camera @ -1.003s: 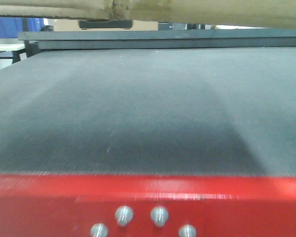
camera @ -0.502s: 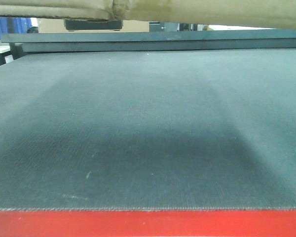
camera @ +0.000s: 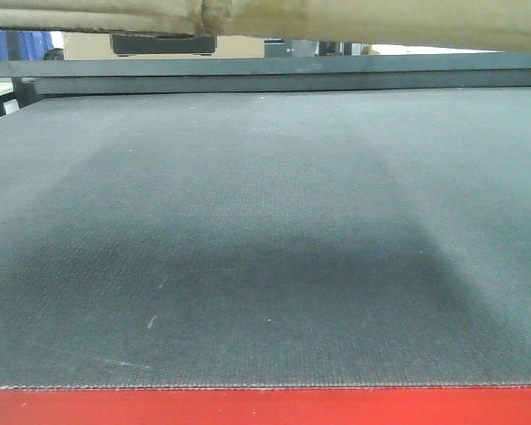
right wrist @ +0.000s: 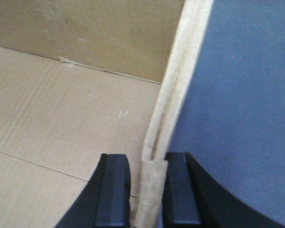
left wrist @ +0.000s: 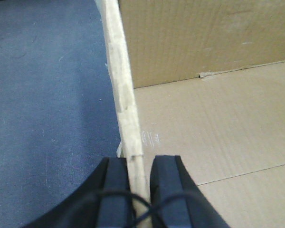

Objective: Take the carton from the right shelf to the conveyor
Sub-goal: 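Lower the carton onto the dark grey conveyor belt with both grippers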

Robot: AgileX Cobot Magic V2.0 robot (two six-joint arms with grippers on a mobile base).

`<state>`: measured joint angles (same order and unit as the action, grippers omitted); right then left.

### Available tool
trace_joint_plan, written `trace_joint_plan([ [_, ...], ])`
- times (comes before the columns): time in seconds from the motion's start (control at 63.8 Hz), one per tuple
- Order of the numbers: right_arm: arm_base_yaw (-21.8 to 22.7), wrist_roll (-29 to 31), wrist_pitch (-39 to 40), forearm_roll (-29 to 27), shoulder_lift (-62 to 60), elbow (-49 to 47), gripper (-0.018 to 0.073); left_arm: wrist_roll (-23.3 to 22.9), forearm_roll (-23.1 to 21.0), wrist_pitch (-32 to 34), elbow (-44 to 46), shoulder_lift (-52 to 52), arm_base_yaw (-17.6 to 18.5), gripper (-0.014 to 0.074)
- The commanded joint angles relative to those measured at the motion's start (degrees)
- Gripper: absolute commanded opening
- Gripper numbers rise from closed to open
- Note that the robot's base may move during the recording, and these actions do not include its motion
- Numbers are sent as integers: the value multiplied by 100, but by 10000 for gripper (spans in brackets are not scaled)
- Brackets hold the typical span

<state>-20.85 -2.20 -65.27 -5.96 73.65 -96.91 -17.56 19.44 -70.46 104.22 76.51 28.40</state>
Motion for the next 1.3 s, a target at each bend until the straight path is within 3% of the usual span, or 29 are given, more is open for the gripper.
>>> trace_joint_plan([
  [0.0, 6, 161, 25, 84, -61, -12, -67, 44, 427, 160, 48, -59, -6, -16],
  [1.034, 6, 161, 231, -71, -61, -12, -67, 44, 427, 134, 48, -59, -6, -16],
  [1.16, 6, 161, 463, -254, -61, -12, -67, 44, 153, 200, 48, 41, -79, -16],
  [1.285, 20, 161, 860, -238, 99, -12, -67, 44, -277, 453, 36, 263, -399, -16],
])
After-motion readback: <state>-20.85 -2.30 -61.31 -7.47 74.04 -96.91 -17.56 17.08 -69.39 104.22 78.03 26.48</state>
